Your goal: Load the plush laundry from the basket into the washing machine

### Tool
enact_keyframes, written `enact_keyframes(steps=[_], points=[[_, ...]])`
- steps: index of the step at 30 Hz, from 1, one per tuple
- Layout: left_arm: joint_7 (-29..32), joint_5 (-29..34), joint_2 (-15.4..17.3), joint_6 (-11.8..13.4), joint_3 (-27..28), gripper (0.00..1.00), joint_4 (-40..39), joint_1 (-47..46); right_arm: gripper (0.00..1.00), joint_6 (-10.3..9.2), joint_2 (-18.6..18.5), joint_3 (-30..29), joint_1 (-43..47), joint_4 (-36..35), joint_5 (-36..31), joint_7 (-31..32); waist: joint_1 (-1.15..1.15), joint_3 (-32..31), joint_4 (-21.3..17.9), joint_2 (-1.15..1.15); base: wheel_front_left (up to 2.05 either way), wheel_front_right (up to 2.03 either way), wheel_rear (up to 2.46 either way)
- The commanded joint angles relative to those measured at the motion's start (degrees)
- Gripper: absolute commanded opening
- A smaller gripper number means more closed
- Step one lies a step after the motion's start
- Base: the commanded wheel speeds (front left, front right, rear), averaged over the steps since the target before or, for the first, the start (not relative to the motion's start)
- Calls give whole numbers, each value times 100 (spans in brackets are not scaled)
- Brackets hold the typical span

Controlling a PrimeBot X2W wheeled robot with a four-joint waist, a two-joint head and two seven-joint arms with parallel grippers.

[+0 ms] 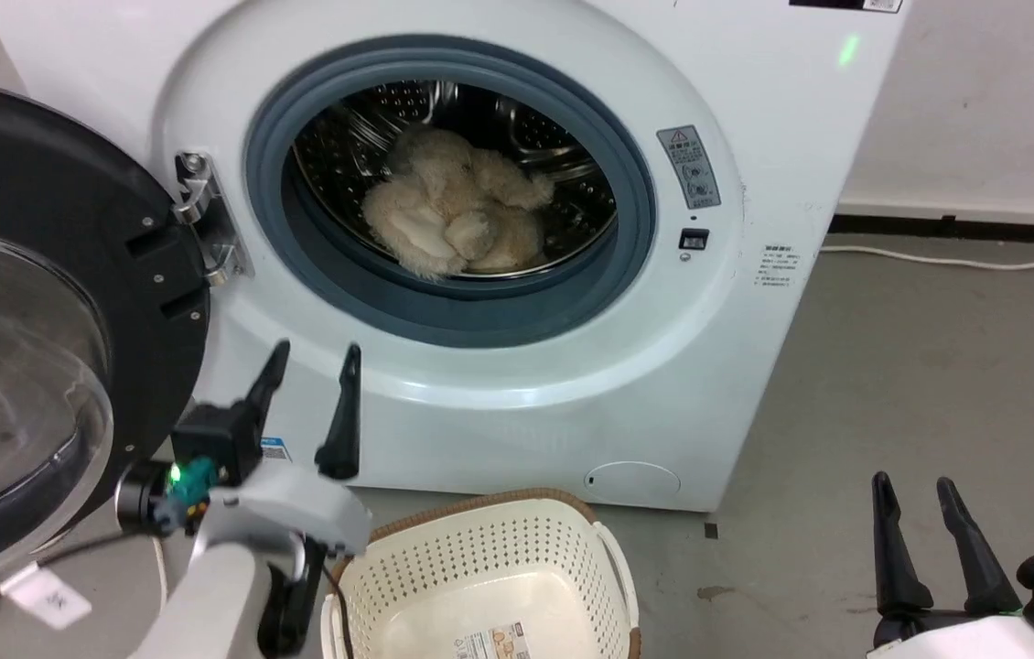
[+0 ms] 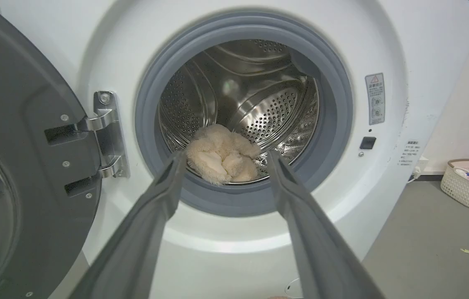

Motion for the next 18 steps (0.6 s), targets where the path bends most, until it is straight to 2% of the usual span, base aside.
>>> enact_keyframes(steps=[1, 11, 18], points=[[-15, 62, 49, 33, -53, 100, -146, 215, 100, -4, -3, 11, 100, 16, -47, 23, 1, -37, 18, 0, 0, 0, 0], [201, -149, 209, 346, 105, 100, -716, 1212, 100, -4, -3, 8, 184, -30, -286, 80, 1, -61, 7, 0, 0, 0, 0], [167, -400, 199, 524, 361, 100, -932, 1618, 100, -4, -3, -38, 304, 17, -393, 76, 1, -62, 18, 0, 0, 0, 0]])
